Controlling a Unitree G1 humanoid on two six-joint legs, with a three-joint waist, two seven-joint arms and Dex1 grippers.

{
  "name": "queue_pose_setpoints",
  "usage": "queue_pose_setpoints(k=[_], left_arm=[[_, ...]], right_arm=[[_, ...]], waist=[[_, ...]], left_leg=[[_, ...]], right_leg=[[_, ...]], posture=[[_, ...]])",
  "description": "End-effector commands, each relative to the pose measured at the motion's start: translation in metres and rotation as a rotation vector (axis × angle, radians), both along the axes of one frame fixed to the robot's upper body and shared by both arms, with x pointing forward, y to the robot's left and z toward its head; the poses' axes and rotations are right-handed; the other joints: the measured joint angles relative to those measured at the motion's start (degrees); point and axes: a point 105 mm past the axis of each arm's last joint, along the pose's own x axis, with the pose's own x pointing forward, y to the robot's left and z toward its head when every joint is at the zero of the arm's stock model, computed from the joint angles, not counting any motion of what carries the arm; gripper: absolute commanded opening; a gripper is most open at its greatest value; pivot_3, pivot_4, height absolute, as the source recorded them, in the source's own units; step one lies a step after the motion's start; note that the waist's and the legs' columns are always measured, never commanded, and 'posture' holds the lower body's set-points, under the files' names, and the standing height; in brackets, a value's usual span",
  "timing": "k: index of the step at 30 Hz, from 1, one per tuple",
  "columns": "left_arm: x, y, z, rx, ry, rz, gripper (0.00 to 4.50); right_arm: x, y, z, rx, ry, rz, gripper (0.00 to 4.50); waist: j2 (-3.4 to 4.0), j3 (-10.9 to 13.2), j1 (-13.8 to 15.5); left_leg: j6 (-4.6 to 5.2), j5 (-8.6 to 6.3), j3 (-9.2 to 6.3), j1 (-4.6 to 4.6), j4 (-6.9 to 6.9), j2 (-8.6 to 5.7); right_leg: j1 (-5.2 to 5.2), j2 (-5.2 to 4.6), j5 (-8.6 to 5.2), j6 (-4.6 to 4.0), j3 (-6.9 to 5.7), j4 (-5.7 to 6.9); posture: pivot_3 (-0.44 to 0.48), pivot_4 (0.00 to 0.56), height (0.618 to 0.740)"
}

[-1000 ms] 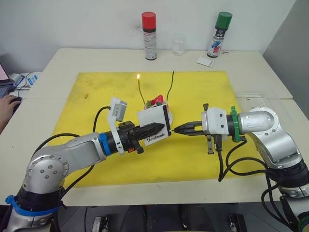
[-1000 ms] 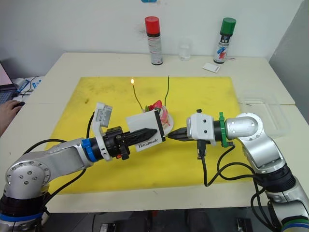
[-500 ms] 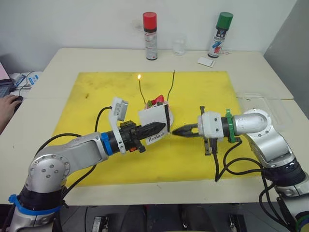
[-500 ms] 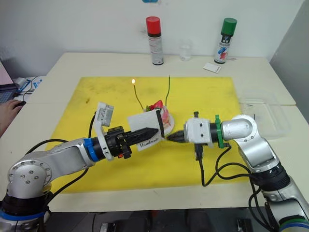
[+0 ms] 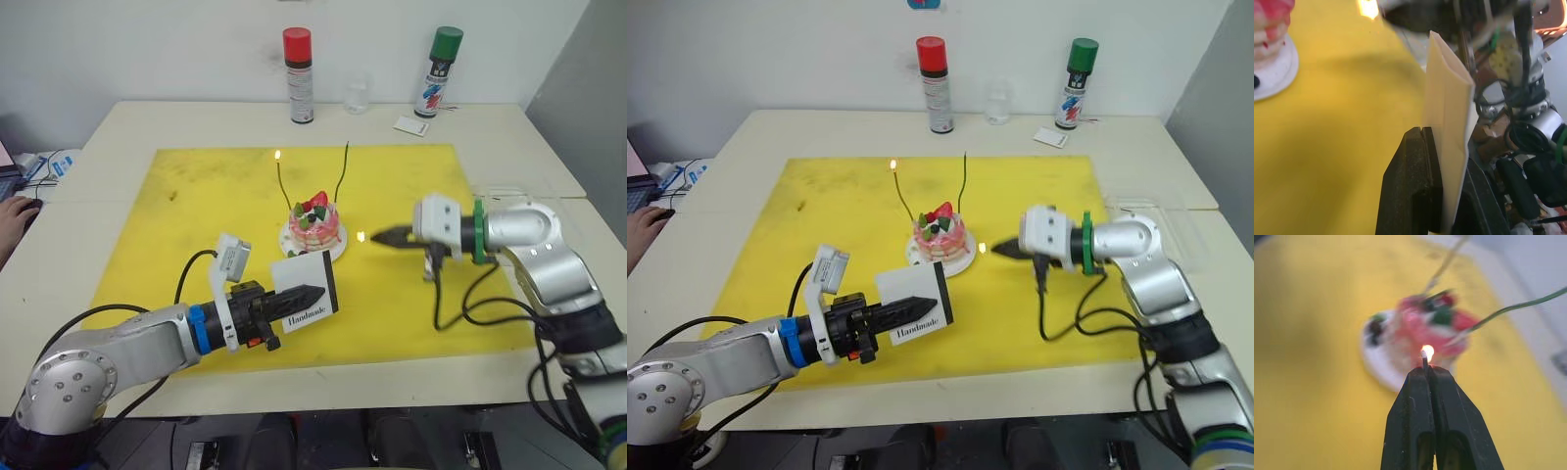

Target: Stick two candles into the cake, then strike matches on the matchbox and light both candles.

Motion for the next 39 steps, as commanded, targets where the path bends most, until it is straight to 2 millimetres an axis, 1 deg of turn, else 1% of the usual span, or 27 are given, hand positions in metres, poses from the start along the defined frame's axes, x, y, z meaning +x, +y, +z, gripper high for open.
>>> queue_pose_setpoints(k=[1,5,11,24,39], left_arm=[[-0.002,-0.004,0.009,-0.017,-0.049,-0.016,0.00],[-0.001,-0.004,0.010,-0.019,-0.054,-0.009,0.00],[-0.002,-0.004,0.010,-0.020,-0.055,-0.005,0.00],[0.001,-0.004,0.011,-0.016,-0.067,-0.012,0.00],[0.000,-0.005,0.011,-0.020,-0.070,-0.017,0.00]], right_arm=[[0.012,-0.002,0.039,0.126,-0.154,-0.060,0.04],[0.018,0.000,0.057,0.176,-0.240,-0.085,0.04],[0.024,-0.002,0.066,0.202,-0.287,-0.109,0.04],[0.023,0.003,0.066,0.199,-0.286,-0.095,0.04],[0.023,-0.001,0.062,0.180,-0.281,-0.102,0.04]], waist=[[0.00,0.0,0.3],[0.00,0.0,0.7],[0.01,0.0,0.7],[0.01,0.0,0.7],[0.00,0.0,0.7]], left_leg=[[0.00,0.00,0.00,-0.01,0.00,0.00],[0.00,-0.01,0.00,-0.06,-0.06,0.00],[0.00,-0.01,0.01,-0.05,-0.13,0.03],[0.00,-0.01,0.01,-0.04,-0.12,0.02],[0.00,-0.01,0.01,-0.04,-0.12,0.02]], right_leg=[[0.00,0.00,0.00,0.00,0.00,-0.02],[-0.03,-0.02,-0.02,-0.03,-0.02,-0.06],[-0.06,-0.01,-0.04,-0.07,-0.03,-0.05],[-0.05,-0.01,-0.04,-0.07,-0.03,-0.04],[-0.05,-0.01,-0.04,-0.07,-0.03,-0.04]], posture=[[0.000,0.150,0.740],[0.000,0.150,0.740],[0.000,0.150,0.740],[0.000,0.150,0.740],[0.000,0.150,0.740]])
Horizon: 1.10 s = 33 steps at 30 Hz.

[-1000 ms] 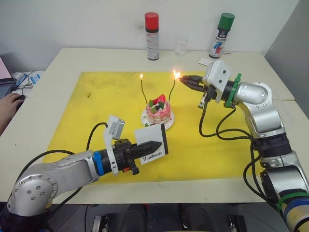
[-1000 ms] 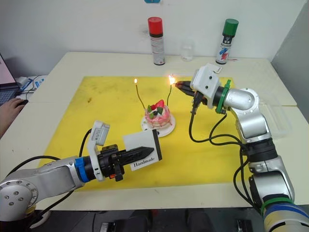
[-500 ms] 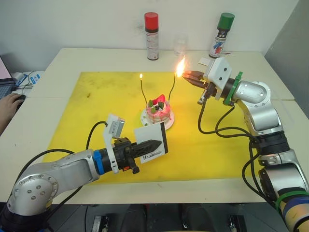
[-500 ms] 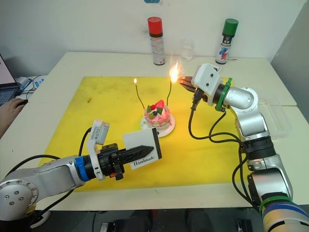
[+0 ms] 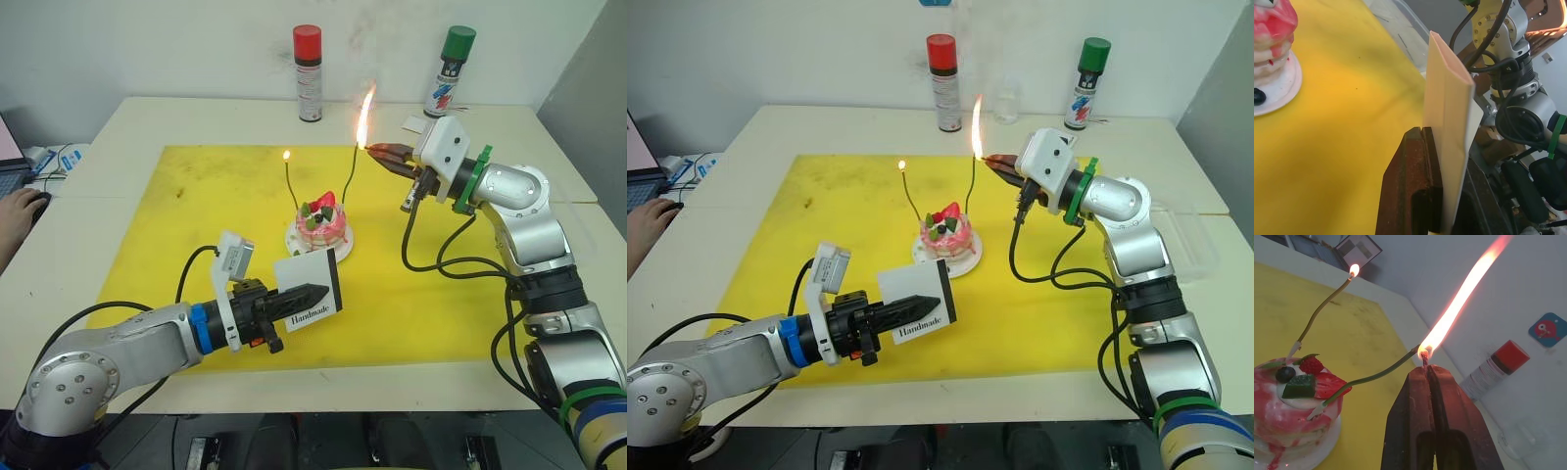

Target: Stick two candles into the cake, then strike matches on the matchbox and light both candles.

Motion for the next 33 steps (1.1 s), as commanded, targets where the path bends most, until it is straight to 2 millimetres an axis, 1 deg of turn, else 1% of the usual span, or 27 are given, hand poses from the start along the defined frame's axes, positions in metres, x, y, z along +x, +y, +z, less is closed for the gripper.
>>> queue_pose_setpoints(k=[1,11,13,14,18,21,22,23,28,30,32,33], left_arm=[[-0.002,-0.003,0.007,-0.014,-0.035,-0.015,0.00],[-0.001,-0.003,0.006,-0.014,-0.036,-0.011,0.00],[-0.001,-0.003,0.006,-0.017,-0.036,-0.012,0.00],[-0.001,-0.004,0.005,-0.018,-0.036,-0.012,0.00],[-0.001,-0.005,0.004,-0.026,-0.034,-0.015,0.00],[0.000,-0.006,0.003,-0.029,-0.036,-0.016,0.00],[0.000,-0.007,0.003,-0.031,-0.036,-0.016,0.00],[0.000,-0.008,0.003,-0.033,-0.037,-0.019,0.00],[-0.001,-0.009,0.002,-0.027,-0.036,-0.029,0.00],[-0.001,-0.008,0.002,-0.027,-0.036,-0.029,0.00],[-0.001,-0.008,0.002,-0.027,-0.036,-0.028,0.00],[-0.001,-0.009,0.002,-0.027,-0.036,-0.028,0.00]], right_arm=[[-0.006,-0.003,0.017,0.005,-0.067,0.000,0.04],[-0.007,-0.034,-0.002,0.016,0.005,-0.116,0.04],[-0.001,-0.054,-0.009,0.064,0.057,-0.216,0.04],[0.003,-0.068,-0.011,0.105,0.088,-0.288,0.04],[0.018,-0.133,-0.022,0.283,0.196,-0.638,0.04],[0.022,-0.174,-0.033,0.355,0.252,-0.856,0.04],[0.022,-0.191,-0.039,0.362,0.263,-0.946,0.04],[0.022,-0.203,-0.044,0.368,0.280,-1.009,0.04],[0.018,-0.232,-0.062,0.372,0.339,-1.163,0.04],[0.017,-0.238,-0.064,0.377,0.345,-1.197,0.04],[0.014,-0.248,-0.065,0.393,0.331,-1.244,0.45],[0.014,-0.249,-0.065,0.406,0.332,-1.243,0.68]], waist=[[0.00,0.0,0.0],[0.01,0.0,0.3],[0.00,0.0,0.3],[0.01,0.0,0.3],[0.00,0.0,0.4],[0.00,0.0,0.4],[0.00,0.0,0.4],[0.00,0.0,0.4],[0.01,0.0,0.0],[0.01,0.0,-0.2],[0.01,0.0,-0.2],[0.01,0.0,-0.2]], left_leg=[[0.00,0.00,0.00,0.00,0.00,0.00],[0.00,0.00,0.01,0.00,0.00,0.00],[0.00,0.00,0.01,0.00,0.00,0.00],[0.00,0.00,0.01,0.00,0.00,0.00],[0.00,0.00,0.02,-0.02,0.04,-0.02],[0.00,0.00,0.04,-0.01,0.04,-0.02],[0.00,0.00,0.04,-0.01,0.04,-0.03],[0.00,0.00,0.04,-0.01,0.04,-0.02],[0.01,0.00,0.12,0.00,0.02,-0.02],[0.01,0.00,0.12,0.00,0.01,-0.02],[0.01,0.00,0.13,-0.01,0.01,-0.02],[0.01,0.00,0.12,-0.01,0.01,-0.02]], right_leg=[[0.00,0.00,0.00,0.00,0.00,0.00],[0.00,0.00,0.00,0.00,0.01,-0.01],[0.00,0.00,0.00,0.00,0.01,0.00],[0.00,0.00,0.00,0.00,0.01,0.00],[0.00,-0.01,0.00,0.00,0.02,0.00],[0.00,-0.01,0.00,0.00,0.05,0.00],[0.00,-0.01,0.00,0.00,0.06,0.00],[0.00,-0.01,0.00,-0.01,0.06,0.00],[-0.03,0.00,-0.01,-0.01,0.12,-0.01],[-0.03,0.00,-0.01,-0.01,0.14,0.00],[-0.03,0.00,-0.01,-0.01,0.14,0.00],[-0.03,0.00,-0.01,-0.01,0.14,0.00]], posture=[[0.000,0.150,0.740],[0.000,0.150,0.740],[0.000,0.150,0.740],[0.000,0.150,0.740],[0.000,0.150,0.740],[0.000,0.150,0.740],[0.000,0.150,0.740],[0.000,0.150,0.740],[0.000,0.150,0.740],[0.000,0.150,0.740],[0.000,0.150,0.740],[0.000,0.150,0.740]])
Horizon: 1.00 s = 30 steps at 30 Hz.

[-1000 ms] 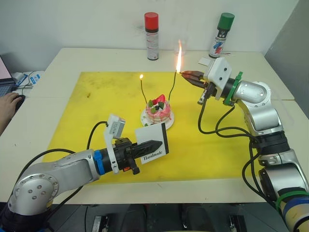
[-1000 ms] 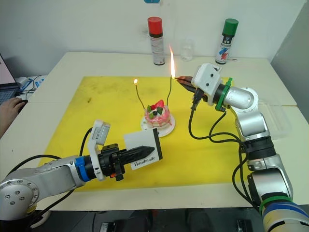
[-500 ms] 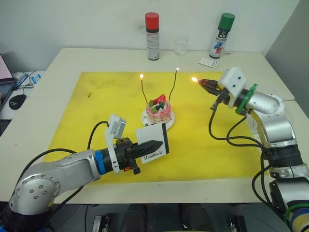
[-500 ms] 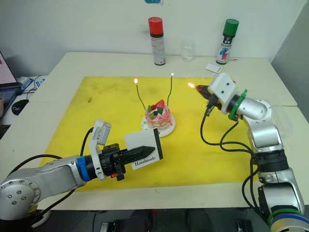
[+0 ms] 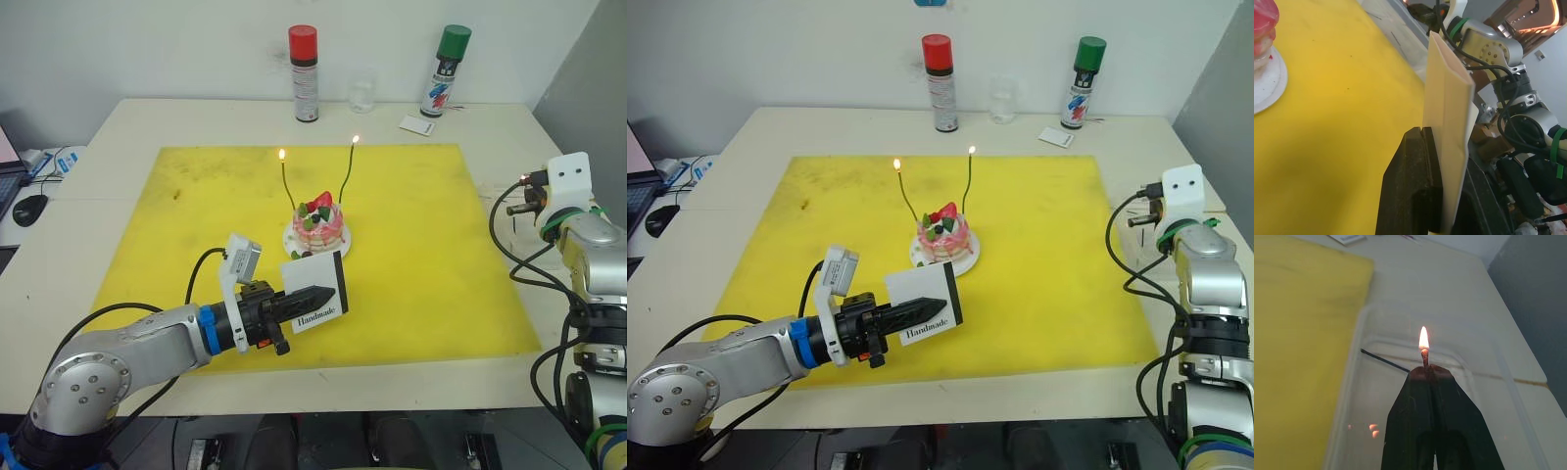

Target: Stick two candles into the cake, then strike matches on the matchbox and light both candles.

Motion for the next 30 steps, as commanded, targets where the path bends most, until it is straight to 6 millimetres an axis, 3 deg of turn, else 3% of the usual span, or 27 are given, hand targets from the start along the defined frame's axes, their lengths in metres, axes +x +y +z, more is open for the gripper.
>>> queue_pose_setpoints(k=[1,8,11,13,17,19,23,27,30], left_arm=[[-0.003,-0.003,0.006,-0.015,-0.030,-0.013,0.00],[-0.004,-0.002,0.005,-0.012,-0.023,-0.013,0.00],[-0.004,0.000,0.003,-0.004,-0.017,-0.010,0.00],[-0.005,0.002,0.002,0.004,-0.011,-0.004,0.00],[-0.005,0.004,-0.004,0.002,0.025,0.025,0.00],[-0.005,0.003,-0.007,-0.010,0.057,0.040,0.00],[-0.004,0.003,-0.030,0.063,0.140,0.093,0.00],[0.005,0.000,-0.037,0.035,0.250,0.137,0.00],[0.012,-0.002,-0.044,0.101,0.259,0.131,0.00]], right_arm=[[-0.006,-0.019,0.020,-0.011,-0.078,-0.071,1.01],[-0.003,-0.022,0.037,-0.045,-0.157,-0.085,3.54],[0.002,-0.009,0.049,-0.043,-0.217,-0.030,4.46],[0.008,0.013,0.052,-0.022,-0.231,0.076,4.46],[0.009,0.092,0.048,0.062,-0.182,0.503,4.46],[-0.002,0.129,0.043,0.056,-0.141,0.723,4.46],[-0.055,0.187,0.015,0.023,0.009,1.167,4.46],[-0.106,0.214,0.012,0.005,0.035,1.506,4.46],[-0.119,0.218,0.009,-0.049,0.057,1.603,4.46]], waist=[[0.00,0.0,0.0],[0.00,0.0,0.0],[0.01,0.0,-0.1],[0.00,0.0,-0.4],[0.02,0.0,-1.0],[0.05,0.0,-0.9],[0.05,0.0,0.1],[0.07,0.0,0.8],[0.05,0.0,0.7]], left_leg=[[0.00,0.00,0.00,0.00,0.00,0.00],[0.00,0.00,0.01,0.00,0.00,0.00],[0.00,0.00,0.02,0.00,0.00,0.00],[0.00,0.00,0.02,0.00,0.00,0.00],[0.00,0.00,0.01,0.03,-0.01,0.03],[0.00,0.00,-0.01,0.03,-0.04,0.04],[0.00,-0.01,-0.12,-0.01,-0.07,0.03],[0.00,-0.02,-0.13,-0.07,-0.03,-0.02],[0.00,-0.02,-0.14,-0.02,0.06,-0.03]], right_leg=[[0.00,0.00,0.00,0.00,0.00,0.00],[0.00,0.00,0.00,0.00,0.01,0.00],[0.00,0.00,0.00,0.00,0.01,0.00],[0.00,0.00,0.00,0.01,0.01,0.00],[0.01,0.02,0.00,0.01,0.02,0.00],[0.00,0.03,0.00,0.01,-0.01,0.01],[0.04,0.00,-0.04,0.05,-0.12,-0.05],[0.04,-0.09,-0.05,0.08,-0.14,-0.07],[0.09,-0.07,-0.07,0.18,-0.15,-0.05]], posture=[[0.000,0.150,0.740],[0.000,0.150,0.740],[0.000,0.150,0.740],[0.000,0.150,0.740],[0.000,0.150,0.740],[0.000,0.150,0.740],[0.000,0.150,0.740],[0.000,0.150,0.740],[0.000,0.150,0.740]])
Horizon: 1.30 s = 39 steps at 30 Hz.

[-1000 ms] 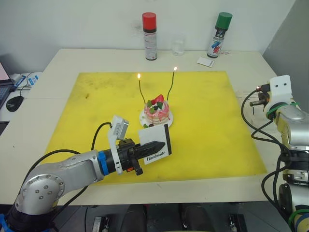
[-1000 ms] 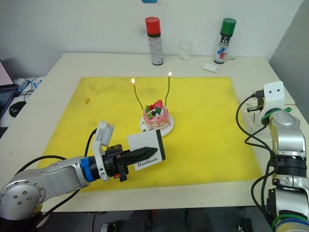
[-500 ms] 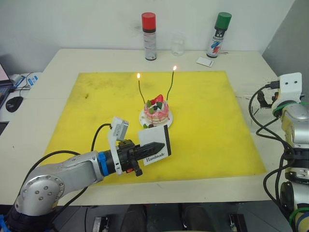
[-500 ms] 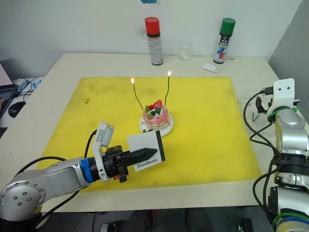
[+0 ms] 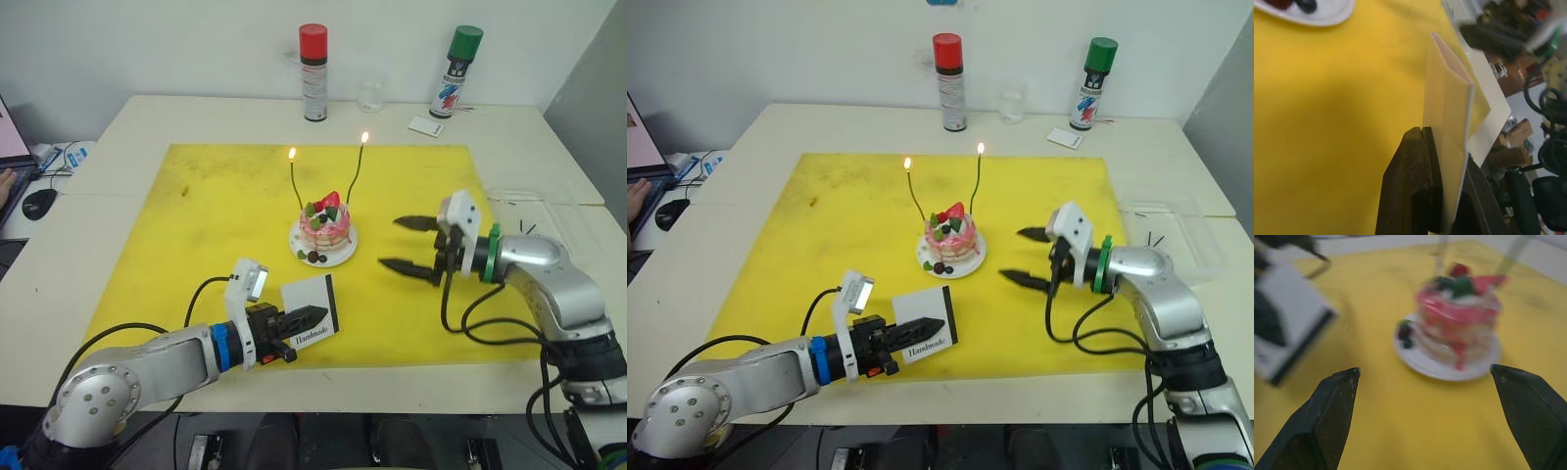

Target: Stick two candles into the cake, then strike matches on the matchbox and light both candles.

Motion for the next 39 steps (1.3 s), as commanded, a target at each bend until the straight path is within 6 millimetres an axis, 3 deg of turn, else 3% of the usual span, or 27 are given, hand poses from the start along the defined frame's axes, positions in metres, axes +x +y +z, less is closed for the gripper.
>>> queue_pose_setpoints(k=[1,6,19,27,32,38,39], left_arm=[[0.005,-0.004,0.001,0.031,0.006,-0.020,0.00],[0.014,-0.009,0.005,-0.026,0.061,0.009,0.00],[0.034,-0.021,-0.006,-0.066,0.209,0.069,0.00],[0.023,-0.037,-0.006,-0.153,0.269,-0.038,0.00],[0.019,-0.032,-0.020,-0.078,0.327,-0.104,0.00],[0.026,-0.026,-0.022,-0.002,0.352,-0.157,0.00],[0.028,-0.025,-0.022,0.008,0.356,-0.157,0.28]], right_arm=[[-0.018,0.006,0.012,-0.016,-0.075,0.135,4.46],[-0.025,0.013,0.022,-0.001,-0.123,0.205,4.46],[-0.024,0.010,0.014,-0.062,-0.114,0.208,4.46],[-0.024,0.007,0.009,-0.053,-0.112,0.200,4.46],[-0.025,0.007,0.007,-0.044,-0.116,0.195,4.46],[-0.026,0.007,0.005,-0.033,-0.125,0.168,4.46],[-0.027,0.007,0.004,-0.031,-0.125,0.165,4.49]], waist=[[-0.01,0.0,-0.1],[0.00,0.0,-0.4],[0.00,0.0,-0.1],[-0.01,0.0,-0.1],[0.00,0.0,-0.2],[-0.01,0.0,-0.2],[-0.01,0.0,-0.2]], left_leg=[[0.00,0.00,0.01,0.04,0.01,0.00],[0.02,0.02,0.03,0.07,0.06,0.01],[0.01,0.02,0.00,0.03,0.03,0.00],[0.01,0.02,0.01,0.02,0.03,-0.02],[0.01,0.02,-0.01,0.05,0.03,-0.02],[0.01,0.03,-0.02,0.04,0.06,-0.03],[0.01,0.03,-0.02,0.04,0.06,-0.03]], right_leg=[[0.01,0.03,-0.07,0.24,0.02,0.00],[0.02,0.06,-0.01,0.27,0.07,0.05],[0.01,0.04,0.13,-0.03,0.04,0.01],[0.01,0.03,0.14,-0.03,0.05,0.00],[0.01,0.05,0.13,-0.02,0.04,0.03],[0.01,0.06,0.12,0.05,0.03,0.04],[0.01,0.05,0.12,0.03,0.03,0.04]], posture=[[0.000,0.150,0.740],[0.000,0.150,0.740],[0.000,0.150,0.740],[0.000,0.150,0.740],[0.000,0.150,0.740],[0.000,0.150,0.740],[0.000,0.150,0.740]])
